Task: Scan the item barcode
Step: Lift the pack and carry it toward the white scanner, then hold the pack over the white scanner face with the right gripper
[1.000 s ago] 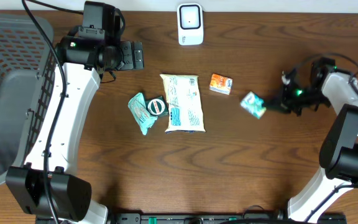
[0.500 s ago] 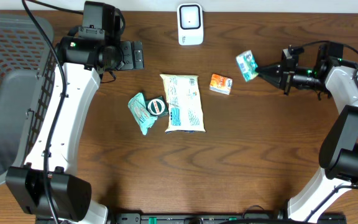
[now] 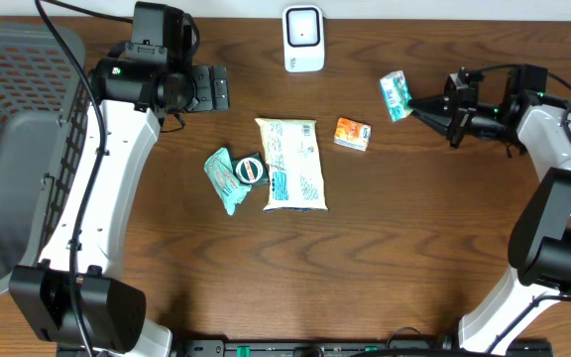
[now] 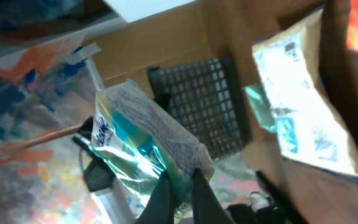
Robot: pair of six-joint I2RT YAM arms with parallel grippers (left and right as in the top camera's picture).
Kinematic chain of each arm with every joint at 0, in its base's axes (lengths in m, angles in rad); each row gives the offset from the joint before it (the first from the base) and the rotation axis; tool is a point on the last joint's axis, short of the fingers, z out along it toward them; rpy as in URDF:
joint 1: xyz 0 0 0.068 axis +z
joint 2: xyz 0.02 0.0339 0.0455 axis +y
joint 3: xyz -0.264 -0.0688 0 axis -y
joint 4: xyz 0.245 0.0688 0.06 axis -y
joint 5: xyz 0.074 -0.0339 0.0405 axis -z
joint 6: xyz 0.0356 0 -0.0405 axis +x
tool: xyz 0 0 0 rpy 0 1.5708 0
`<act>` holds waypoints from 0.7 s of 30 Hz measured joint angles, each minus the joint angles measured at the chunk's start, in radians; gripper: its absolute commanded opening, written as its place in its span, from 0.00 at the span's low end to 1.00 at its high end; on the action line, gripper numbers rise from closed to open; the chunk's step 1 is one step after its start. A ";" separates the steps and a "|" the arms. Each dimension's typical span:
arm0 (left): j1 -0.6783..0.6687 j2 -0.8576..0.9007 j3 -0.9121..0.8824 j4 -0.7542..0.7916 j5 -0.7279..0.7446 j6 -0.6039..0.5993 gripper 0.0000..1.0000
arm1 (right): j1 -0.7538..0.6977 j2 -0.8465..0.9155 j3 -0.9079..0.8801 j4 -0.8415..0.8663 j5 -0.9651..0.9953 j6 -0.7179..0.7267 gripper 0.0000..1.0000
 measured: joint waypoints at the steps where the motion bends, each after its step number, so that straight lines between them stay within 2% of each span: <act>1: 0.000 0.000 0.000 0.000 0.000 0.000 0.98 | 0.009 0.000 0.000 0.012 0.035 0.000 0.01; 10: 0.000 0.000 0.000 0.000 0.000 0.000 0.98 | 0.190 0.000 0.038 -0.013 0.530 -0.004 0.01; 16: 0.000 0.000 0.000 0.000 0.000 0.000 0.98 | 0.305 0.002 0.262 -0.117 0.835 -0.008 0.01; 19: 0.000 0.000 0.000 0.000 0.000 0.000 0.98 | 0.343 0.002 0.373 -0.106 0.979 -0.009 0.01; 21: 0.000 0.000 0.000 0.000 0.000 0.000 0.98 | 0.375 0.002 0.431 -0.042 1.083 -0.017 0.01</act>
